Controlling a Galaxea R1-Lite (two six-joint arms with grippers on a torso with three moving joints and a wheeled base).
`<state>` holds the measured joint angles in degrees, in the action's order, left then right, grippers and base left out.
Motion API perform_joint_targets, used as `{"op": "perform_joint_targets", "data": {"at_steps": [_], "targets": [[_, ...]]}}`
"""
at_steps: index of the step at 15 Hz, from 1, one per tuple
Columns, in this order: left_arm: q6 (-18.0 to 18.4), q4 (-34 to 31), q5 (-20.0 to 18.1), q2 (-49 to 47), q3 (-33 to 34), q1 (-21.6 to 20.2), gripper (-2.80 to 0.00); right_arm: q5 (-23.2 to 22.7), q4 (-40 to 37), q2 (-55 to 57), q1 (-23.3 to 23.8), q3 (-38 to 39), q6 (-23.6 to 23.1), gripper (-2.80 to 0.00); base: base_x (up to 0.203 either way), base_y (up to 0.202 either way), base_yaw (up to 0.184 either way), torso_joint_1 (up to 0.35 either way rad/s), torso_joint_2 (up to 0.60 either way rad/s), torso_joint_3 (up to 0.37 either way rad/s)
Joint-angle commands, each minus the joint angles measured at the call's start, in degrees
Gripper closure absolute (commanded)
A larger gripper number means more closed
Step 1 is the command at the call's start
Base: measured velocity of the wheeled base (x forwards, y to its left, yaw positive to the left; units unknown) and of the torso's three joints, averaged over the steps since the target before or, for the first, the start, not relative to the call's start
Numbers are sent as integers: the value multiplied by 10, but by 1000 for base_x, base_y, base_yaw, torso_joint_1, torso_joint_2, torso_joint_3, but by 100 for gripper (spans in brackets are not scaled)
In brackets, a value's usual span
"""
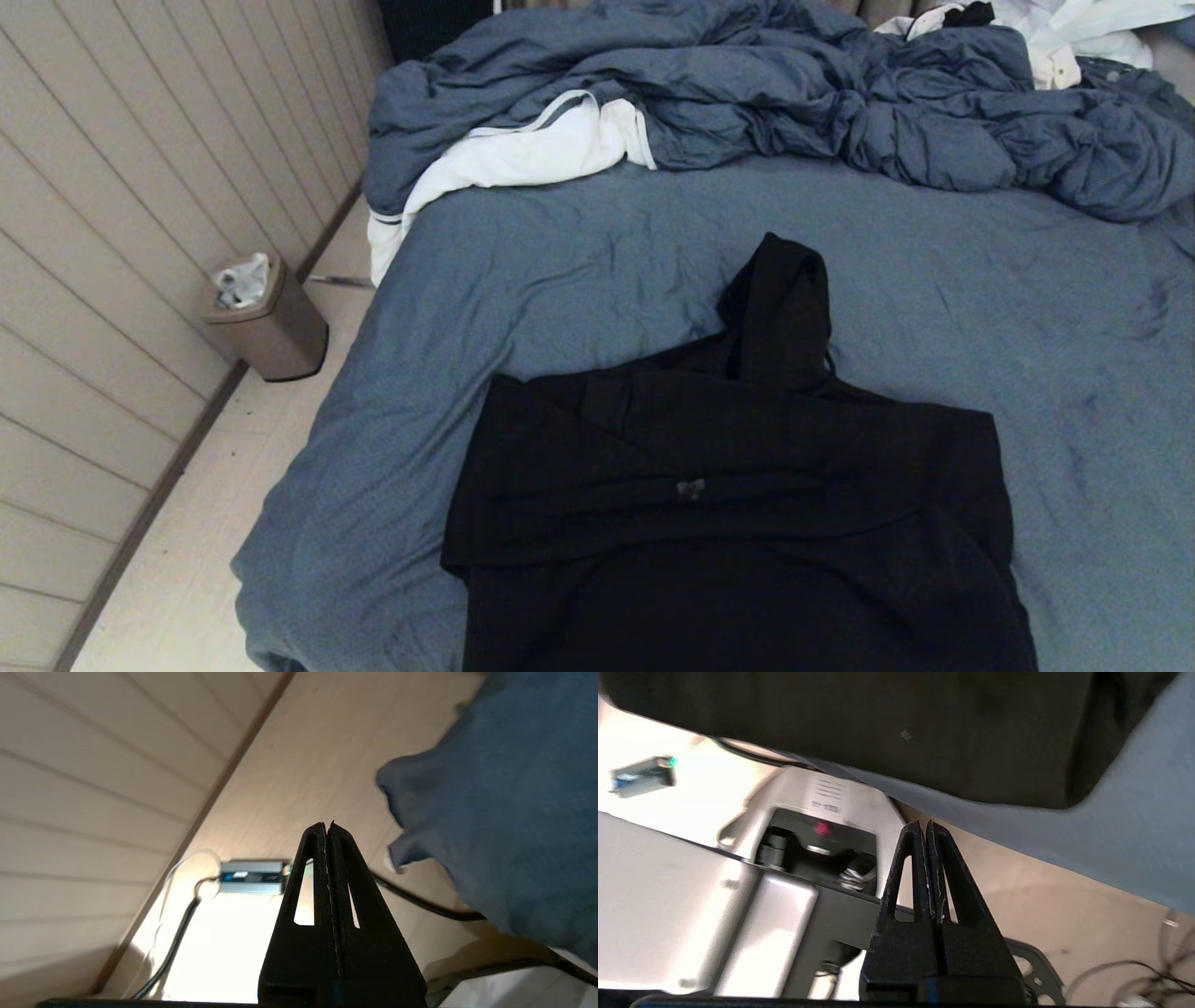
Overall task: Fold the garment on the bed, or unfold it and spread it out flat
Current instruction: Unfold the black sweatshirt
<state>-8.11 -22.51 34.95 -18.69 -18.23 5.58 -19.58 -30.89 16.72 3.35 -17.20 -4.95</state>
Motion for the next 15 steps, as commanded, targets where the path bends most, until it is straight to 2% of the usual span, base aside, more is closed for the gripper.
{"op": "perform_joint_targets", "data": {"at_steps": [1, 3, 5, 9, 10, 12, 13, 15], "targets": [[22, 2, -45, 71, 20, -31, 0, 14, 70, -47, -3, 40, 1, 0, 0, 0, 0, 0, 0, 0], [94, 3, -148, 150, 40, -45, 0, 64, 189, -54, -13, 92, 4, 0, 0, 0, 0, 0, 0, 0], [146, 11, -244, 187, 60, -52, 0, 93, 272, -57, -18, 130, 4, 0, 0, 0, 0, 0, 0, 0], [155, 95, -358, 186, 131, -53, 0, 126, 279, -101, -30, 138, -13, 0, 0, 0, 0, 0, 0, 0], [162, 120, -377, 186, 140, -53, 0, 132, 268, -130, -32, 136, -33, 0, 0, 0, 0, 0, 0, 0], [150, 125, -377, 186, 142, -53, 0, 157, 201, -167, -34, 123, -59, 0, 0, 0, 0, 0, 0, 0], [132, 127, -368, 186, 143, -52, 0, 168, 198, -167, -34, 124, -49, 0, 0, 0, 0, 0, 0, 0], [120, 138, -353, 186, 146, -52, 0, 176, 200, -167, -35, 132, -29, 0, 0, 0, 0, 0, 0, 0]]}}
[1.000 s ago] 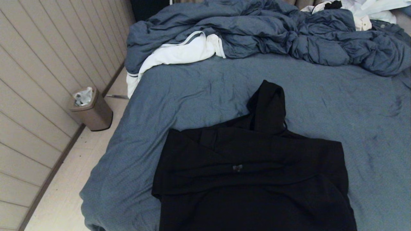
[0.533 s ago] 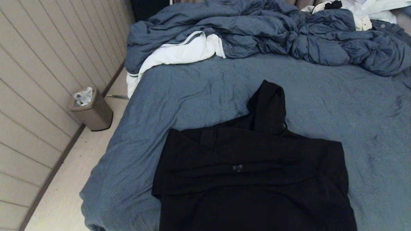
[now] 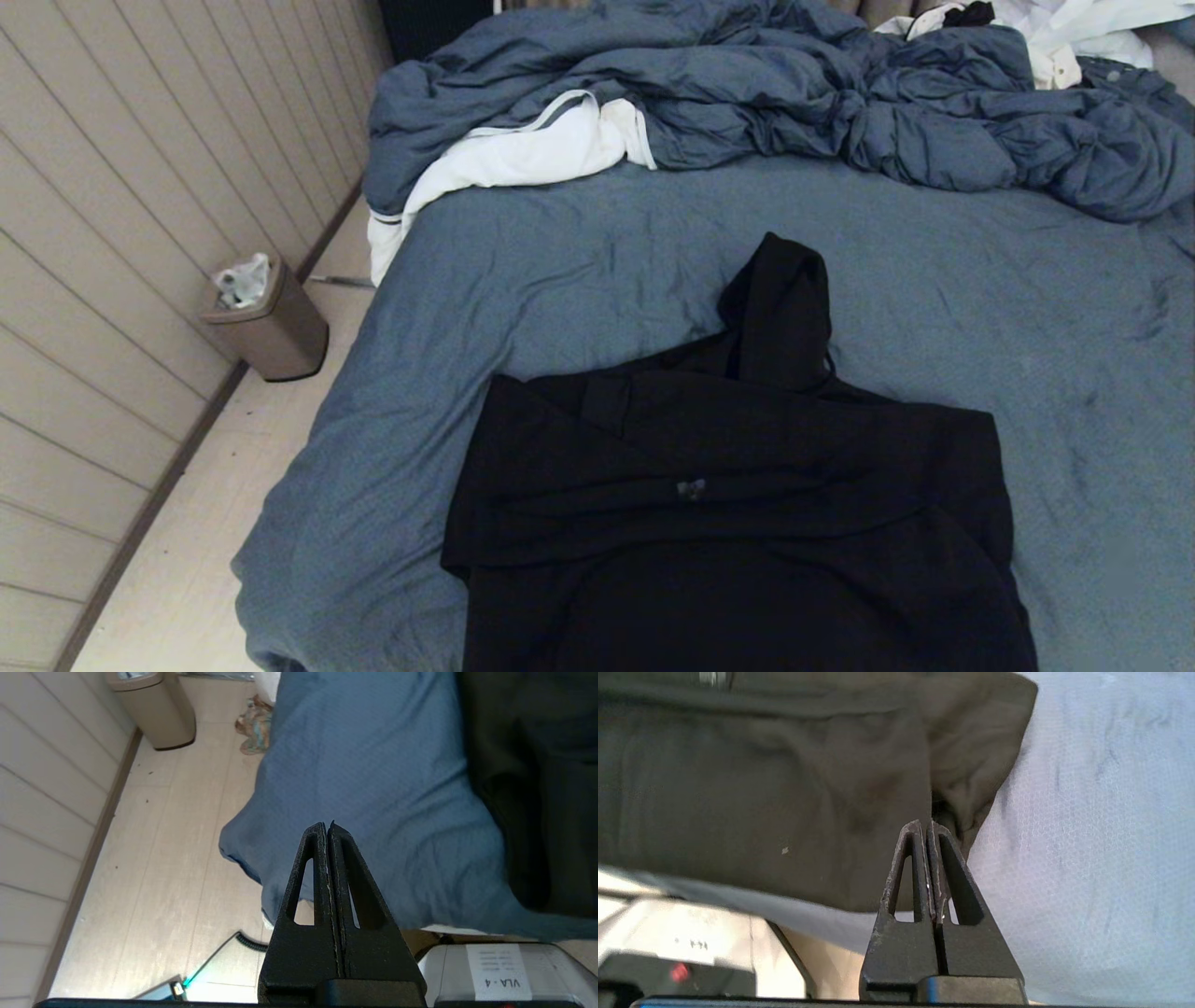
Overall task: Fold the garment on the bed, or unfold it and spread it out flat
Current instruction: Unfold the black sweatshirt
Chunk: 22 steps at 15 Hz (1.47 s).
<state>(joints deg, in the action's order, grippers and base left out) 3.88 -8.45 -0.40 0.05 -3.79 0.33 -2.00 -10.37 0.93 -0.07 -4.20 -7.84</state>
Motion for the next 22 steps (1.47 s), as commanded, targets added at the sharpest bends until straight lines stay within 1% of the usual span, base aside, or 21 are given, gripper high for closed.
{"op": "perform_joint_targets", "data": {"at_steps": [1, 6, 10, 22], "targets": [[2, -2, 1, -1, 2, 0, 0, 3, -5, -9, 0, 2, 6, 0, 0, 0, 0, 0, 0, 0], [0, -2, 1, -1, 1, 0, 0, 1, -4, -9, 0, 2, 6, 0, 0, 0, 0, 0, 0, 0], [0, -2, 1, -1, 1, 0, 0, 4, -5, -9, 0, 2, 34, 0, 0, 0, 0, 0, 0, 0], [0, -2, 1, -1, 1, 0, 0, 2, -4, -9, 0, 2, 38, 0, 0, 0, 0, 0, 0, 0]]}}
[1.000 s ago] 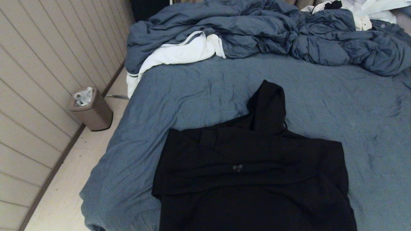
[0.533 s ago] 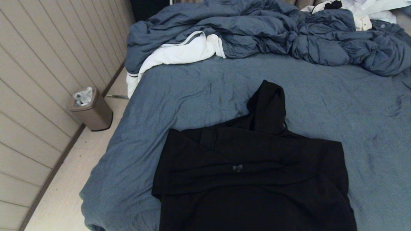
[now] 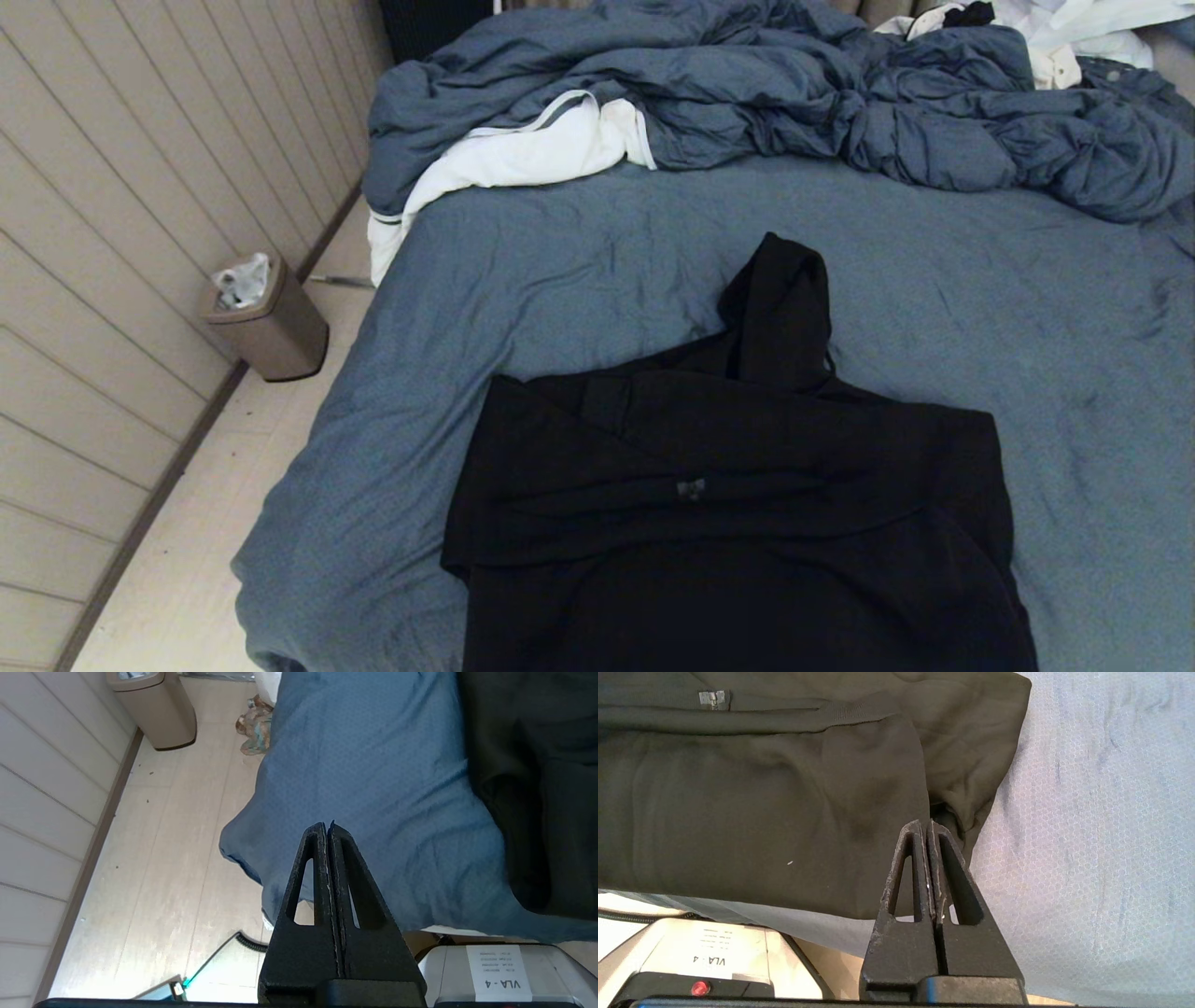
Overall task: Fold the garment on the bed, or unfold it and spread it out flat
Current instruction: Unfold the black sweatshirt
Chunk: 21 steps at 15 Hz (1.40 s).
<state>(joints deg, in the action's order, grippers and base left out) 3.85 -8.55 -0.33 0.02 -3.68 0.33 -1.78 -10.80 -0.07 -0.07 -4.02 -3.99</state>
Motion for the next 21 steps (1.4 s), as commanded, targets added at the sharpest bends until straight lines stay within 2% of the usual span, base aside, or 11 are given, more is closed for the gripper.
{"op": "perform_joint_targets", "data": {"at_steps": [1, 21], "targets": [[-1, -1, 0, -1, 0, 0, 0, -1, 1, 1, 0, 0, -2, 0, 0, 0, 0, 0, 0, 0], [0, -1, 0, -1, 0, 0, 0, 0, -3, 1, -1, -2, -7, 0, 0, 0, 0, 0, 0, 0]]}}
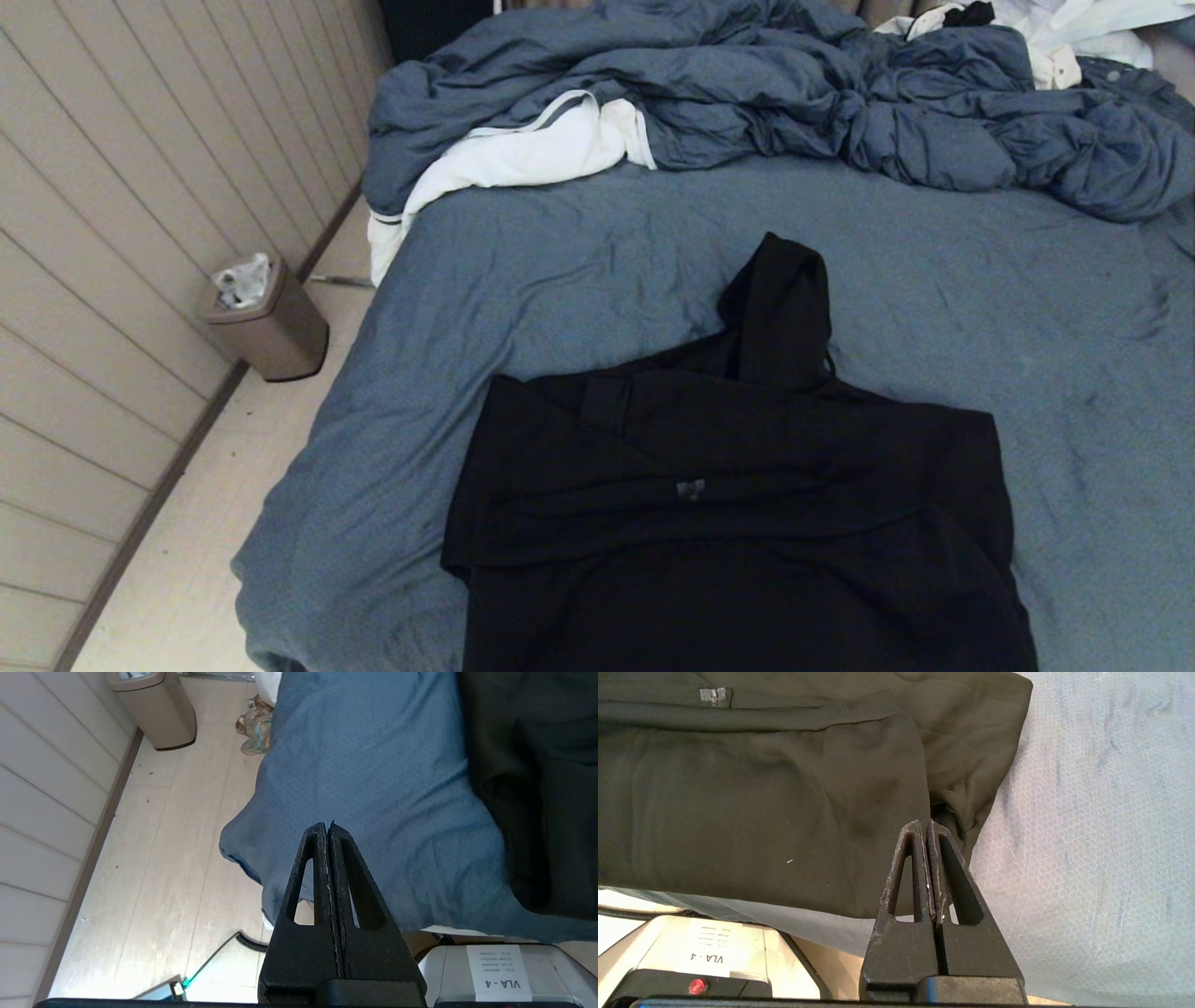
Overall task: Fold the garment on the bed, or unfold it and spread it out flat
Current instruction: Unfold the black sweatshirt
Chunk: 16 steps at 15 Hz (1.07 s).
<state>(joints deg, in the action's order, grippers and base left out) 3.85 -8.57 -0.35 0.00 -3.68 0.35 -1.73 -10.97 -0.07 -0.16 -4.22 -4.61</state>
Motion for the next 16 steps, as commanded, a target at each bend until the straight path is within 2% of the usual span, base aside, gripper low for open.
{"op": "perform_joint_targets", "data": {"at_steps": [1, 14, 16], "targets": [[0, 0, 0, -1, 0, 0, 0, 0, -2, 1, 0, 0, 0, 0, 0, 0, 0, 0, 0, 0], [-5, -1, 2, -1, 1, 0, 0, 0, -5, 6, -1, -2, 0, 0, 0, 0, 0, 0, 0, 0], [20, -6, 2, 0, -4, 0, 0, -3, -5, 16, -1, -6, -1, 0, 0, 0, 0, 0, 0, 0]]}}
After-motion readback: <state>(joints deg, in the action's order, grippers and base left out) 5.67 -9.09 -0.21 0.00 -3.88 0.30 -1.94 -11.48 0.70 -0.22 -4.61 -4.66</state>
